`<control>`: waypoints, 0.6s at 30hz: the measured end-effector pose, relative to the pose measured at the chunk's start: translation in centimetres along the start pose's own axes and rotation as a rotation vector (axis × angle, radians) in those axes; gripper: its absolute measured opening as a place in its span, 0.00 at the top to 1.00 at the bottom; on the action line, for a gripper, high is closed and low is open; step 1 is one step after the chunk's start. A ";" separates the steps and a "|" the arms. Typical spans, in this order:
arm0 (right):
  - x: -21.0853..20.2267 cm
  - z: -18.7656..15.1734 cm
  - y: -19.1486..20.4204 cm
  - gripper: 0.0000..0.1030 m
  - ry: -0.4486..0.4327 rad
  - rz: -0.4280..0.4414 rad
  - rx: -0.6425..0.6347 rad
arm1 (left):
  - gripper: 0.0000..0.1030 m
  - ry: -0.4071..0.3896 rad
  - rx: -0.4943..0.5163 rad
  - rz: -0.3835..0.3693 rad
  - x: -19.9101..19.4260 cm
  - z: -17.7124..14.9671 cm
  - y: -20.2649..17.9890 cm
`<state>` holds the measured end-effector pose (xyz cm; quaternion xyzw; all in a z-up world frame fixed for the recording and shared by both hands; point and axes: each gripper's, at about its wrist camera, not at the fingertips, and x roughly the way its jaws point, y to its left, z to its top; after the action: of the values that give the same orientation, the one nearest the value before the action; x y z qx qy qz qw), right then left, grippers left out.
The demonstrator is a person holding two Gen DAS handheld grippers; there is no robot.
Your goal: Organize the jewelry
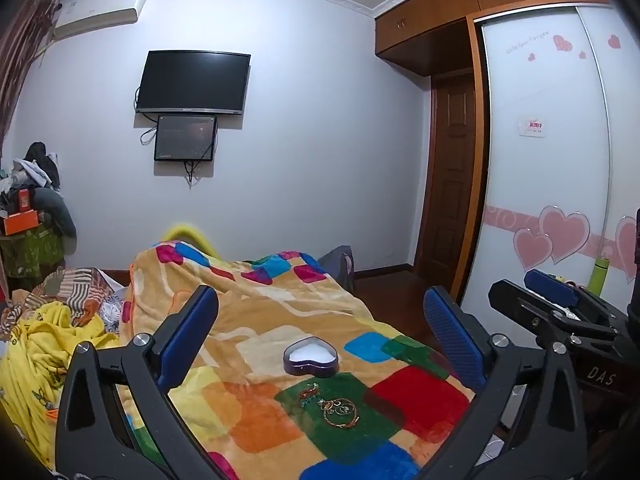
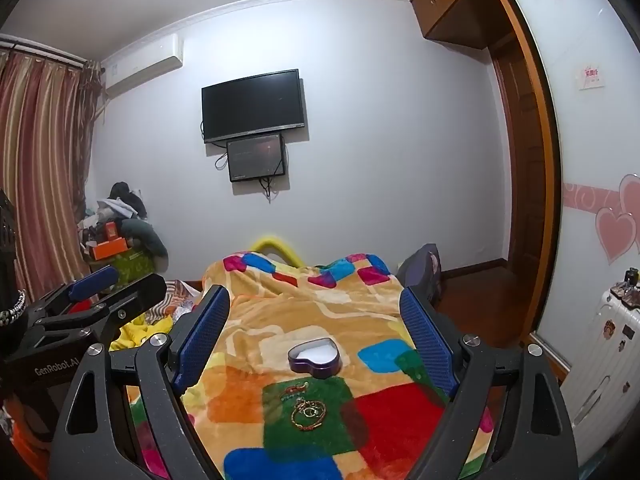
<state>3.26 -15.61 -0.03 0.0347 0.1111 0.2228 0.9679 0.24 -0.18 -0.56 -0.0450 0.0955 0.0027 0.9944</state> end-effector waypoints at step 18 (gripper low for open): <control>0.4 -0.5 -0.1 0.18 0.016 0.007 0.000 | 0.00 0.006 -0.007 0.009 0.3 -0.3 0.6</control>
<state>3.51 -15.49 -0.57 0.0332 0.1185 0.2266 0.9662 0.47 0.37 -0.92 -0.0479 0.0986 0.0076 0.9939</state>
